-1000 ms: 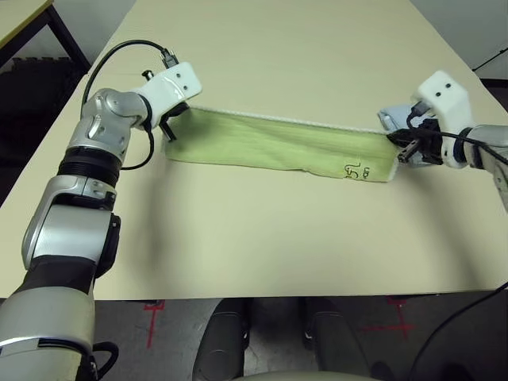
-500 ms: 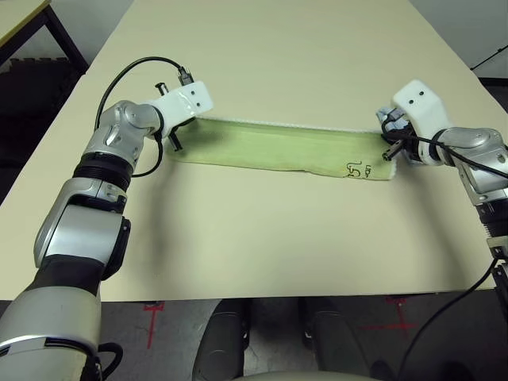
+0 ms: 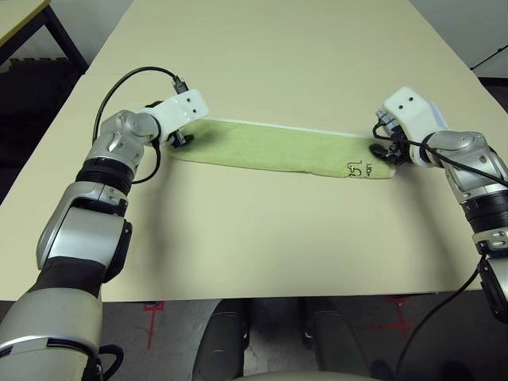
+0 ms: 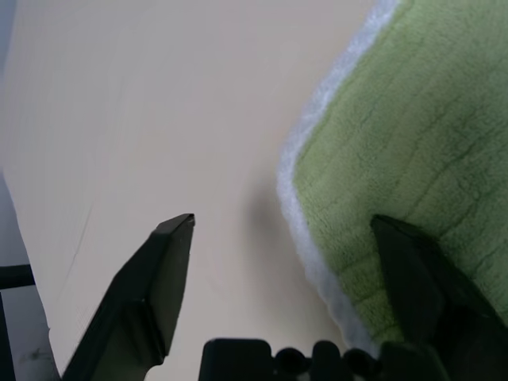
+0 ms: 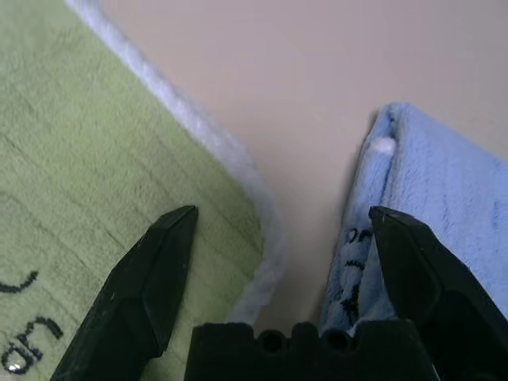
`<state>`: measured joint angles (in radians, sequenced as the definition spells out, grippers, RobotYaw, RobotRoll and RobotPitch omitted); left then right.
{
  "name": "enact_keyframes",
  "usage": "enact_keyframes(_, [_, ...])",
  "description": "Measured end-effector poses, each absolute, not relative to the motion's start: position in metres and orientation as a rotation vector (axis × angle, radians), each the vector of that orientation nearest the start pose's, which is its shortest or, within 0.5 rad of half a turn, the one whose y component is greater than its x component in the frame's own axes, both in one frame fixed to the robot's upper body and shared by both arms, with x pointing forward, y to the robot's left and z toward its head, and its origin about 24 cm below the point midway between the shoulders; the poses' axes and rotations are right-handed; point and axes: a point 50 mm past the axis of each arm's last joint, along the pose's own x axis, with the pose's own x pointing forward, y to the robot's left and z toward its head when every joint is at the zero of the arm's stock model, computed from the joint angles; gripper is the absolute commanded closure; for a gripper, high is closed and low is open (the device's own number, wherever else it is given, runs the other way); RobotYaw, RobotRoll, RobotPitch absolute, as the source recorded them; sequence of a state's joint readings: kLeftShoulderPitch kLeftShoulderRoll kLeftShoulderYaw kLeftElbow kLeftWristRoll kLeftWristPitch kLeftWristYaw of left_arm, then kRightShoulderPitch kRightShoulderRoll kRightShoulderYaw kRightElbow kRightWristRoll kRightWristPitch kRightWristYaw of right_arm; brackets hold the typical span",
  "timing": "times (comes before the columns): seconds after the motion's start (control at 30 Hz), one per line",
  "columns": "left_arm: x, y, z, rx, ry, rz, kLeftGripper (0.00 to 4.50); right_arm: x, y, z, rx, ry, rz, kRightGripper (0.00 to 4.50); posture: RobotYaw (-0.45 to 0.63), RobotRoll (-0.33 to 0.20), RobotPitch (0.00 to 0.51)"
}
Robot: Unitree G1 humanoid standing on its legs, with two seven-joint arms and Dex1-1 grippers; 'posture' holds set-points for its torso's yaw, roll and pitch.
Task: Fold the towel and set it aside.
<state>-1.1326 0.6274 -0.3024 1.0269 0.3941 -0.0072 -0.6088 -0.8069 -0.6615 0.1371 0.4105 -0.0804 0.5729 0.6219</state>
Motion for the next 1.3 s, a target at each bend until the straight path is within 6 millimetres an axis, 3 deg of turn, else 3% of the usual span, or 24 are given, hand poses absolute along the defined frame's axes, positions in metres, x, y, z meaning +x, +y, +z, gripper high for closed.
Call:
enact_keyframes(0.2, [0.403,0.236,0.208,1.03,0.218,-0.361,0.0,0.363,-0.238,0.202,-0.578,0.241,0.29,0.04,0.05,0.0,0.177])
enact_keyframes(0.37, [0.396,0.239,0.187,1.013,0.272,-0.383,0.0,0.361,-0.236,0.215,-0.55,0.175,0.279,0.04,0.05,0.0,0.172])
enact_keyframes(0.67, [0.392,0.236,0.185,1.057,0.258,-0.395,0.0,0.363,-0.226,0.241,-0.555,0.089,0.283,0.04,0.04,0.0,0.169])
enact_keyframes(1.3, [0.368,0.254,0.185,1.114,0.316,-0.383,0.0,0.368,-0.224,0.241,-0.54,0.083,0.296,0.04,0.09,0.0,0.174])
